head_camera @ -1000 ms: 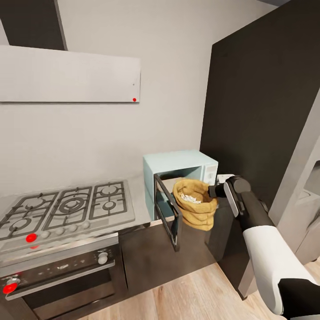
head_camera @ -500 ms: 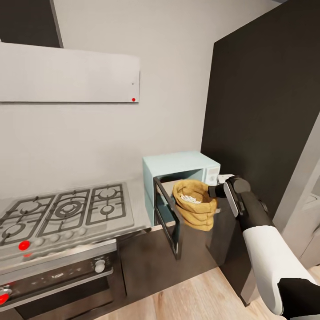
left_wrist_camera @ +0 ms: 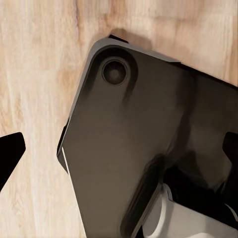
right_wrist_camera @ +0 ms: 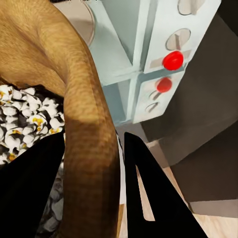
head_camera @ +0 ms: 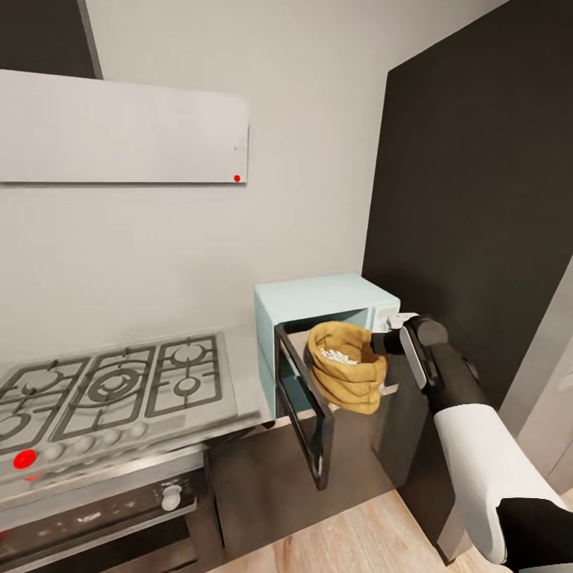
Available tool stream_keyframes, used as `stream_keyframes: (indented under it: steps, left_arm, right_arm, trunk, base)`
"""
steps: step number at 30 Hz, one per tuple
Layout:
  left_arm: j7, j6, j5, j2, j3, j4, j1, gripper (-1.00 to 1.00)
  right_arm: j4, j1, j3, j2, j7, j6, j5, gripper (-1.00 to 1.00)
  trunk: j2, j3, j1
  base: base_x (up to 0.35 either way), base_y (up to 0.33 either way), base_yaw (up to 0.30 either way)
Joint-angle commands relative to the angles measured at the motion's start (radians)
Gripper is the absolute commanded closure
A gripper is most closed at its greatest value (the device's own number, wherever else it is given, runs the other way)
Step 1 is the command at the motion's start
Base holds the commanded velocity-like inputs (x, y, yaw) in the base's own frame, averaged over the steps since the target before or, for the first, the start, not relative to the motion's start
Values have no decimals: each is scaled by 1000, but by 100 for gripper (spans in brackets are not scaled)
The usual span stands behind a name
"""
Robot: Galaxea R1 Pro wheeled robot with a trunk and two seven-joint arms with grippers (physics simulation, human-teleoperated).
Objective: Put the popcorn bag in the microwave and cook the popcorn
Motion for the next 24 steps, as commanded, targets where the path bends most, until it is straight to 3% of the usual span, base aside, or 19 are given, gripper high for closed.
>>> stream_keyframes:
  steps: [1,6,24]
  left_arm:
    - [0,-2,3,0,2,-1,0,-100]
    - [1,-2,3,0,2,-1,0,-100]
    - [0,-2,3,0,2,-1,0,-100]
  right_arm:
    - [4,1,-1,0,3,-1,1,100]
    - [61,21,-1,0,8,-114,0,100]
    - [65,22,-1,-1,5,-121,11,100]
  trunk:
    - [-2,-2,1]
    - [-2,-2,1]
    - [-2,-2,1]
  base:
    - [124,0,0]
    - [96,0,0]
    - [181,0,0]
